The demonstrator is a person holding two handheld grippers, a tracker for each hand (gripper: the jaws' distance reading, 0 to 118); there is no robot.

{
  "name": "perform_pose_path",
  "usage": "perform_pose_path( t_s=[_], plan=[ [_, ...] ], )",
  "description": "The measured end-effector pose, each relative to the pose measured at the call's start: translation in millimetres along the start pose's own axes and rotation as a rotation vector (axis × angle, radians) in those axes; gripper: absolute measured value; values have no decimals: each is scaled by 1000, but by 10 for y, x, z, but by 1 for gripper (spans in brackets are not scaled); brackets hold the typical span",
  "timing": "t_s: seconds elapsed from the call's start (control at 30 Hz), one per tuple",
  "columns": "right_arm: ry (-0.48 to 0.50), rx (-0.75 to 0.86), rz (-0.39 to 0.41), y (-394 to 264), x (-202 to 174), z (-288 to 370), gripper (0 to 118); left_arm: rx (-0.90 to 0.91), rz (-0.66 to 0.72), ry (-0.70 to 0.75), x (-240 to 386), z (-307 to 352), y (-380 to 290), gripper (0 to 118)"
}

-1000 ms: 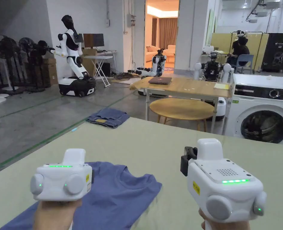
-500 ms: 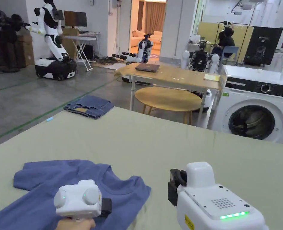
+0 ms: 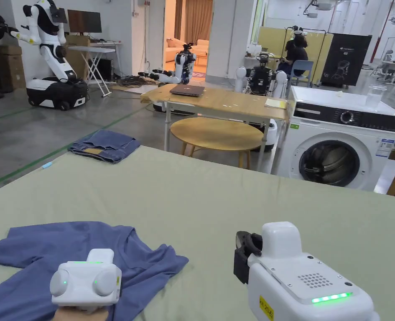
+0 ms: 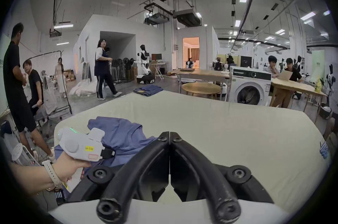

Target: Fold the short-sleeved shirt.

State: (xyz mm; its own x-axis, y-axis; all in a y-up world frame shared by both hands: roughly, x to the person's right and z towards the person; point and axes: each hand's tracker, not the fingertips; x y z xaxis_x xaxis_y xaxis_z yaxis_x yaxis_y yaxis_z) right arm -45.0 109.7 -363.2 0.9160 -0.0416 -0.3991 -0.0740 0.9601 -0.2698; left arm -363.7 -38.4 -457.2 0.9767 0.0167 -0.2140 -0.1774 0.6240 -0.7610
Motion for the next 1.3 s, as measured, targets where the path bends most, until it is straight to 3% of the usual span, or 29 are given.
perform_pose_path(
  t_s=[0.3, 0.73, 0.83, 1.0, 1.23, 1.3],
  plan=[
    [-138, 61, -48, 54, 700, 840, 0, 153, -56, -216, 978, 798, 191, 3],
    [-453, 102, -102, -85, 2051, 2404, 0, 243, -349, -674, 3993, 2180, -109, 3],
    [-512, 100, -115, -166, 2321, 2711, 0, 155, -417, -696, 4600, 2077, -384, 3],
    [-585, 68, -148, -392, 2675, 3032, 0, -17, -520, -560, 5236, 1432, -1001, 3],
    [-613, 14, -174, -645, 2899, 3147, 0, -51, -527, -548, 5274, 1198, -1320, 3],
    [-604, 16, -178, -692, 2869, 3120, 0, 11, -553, -573, 5154, 1343, -1247, 16]
  ],
)
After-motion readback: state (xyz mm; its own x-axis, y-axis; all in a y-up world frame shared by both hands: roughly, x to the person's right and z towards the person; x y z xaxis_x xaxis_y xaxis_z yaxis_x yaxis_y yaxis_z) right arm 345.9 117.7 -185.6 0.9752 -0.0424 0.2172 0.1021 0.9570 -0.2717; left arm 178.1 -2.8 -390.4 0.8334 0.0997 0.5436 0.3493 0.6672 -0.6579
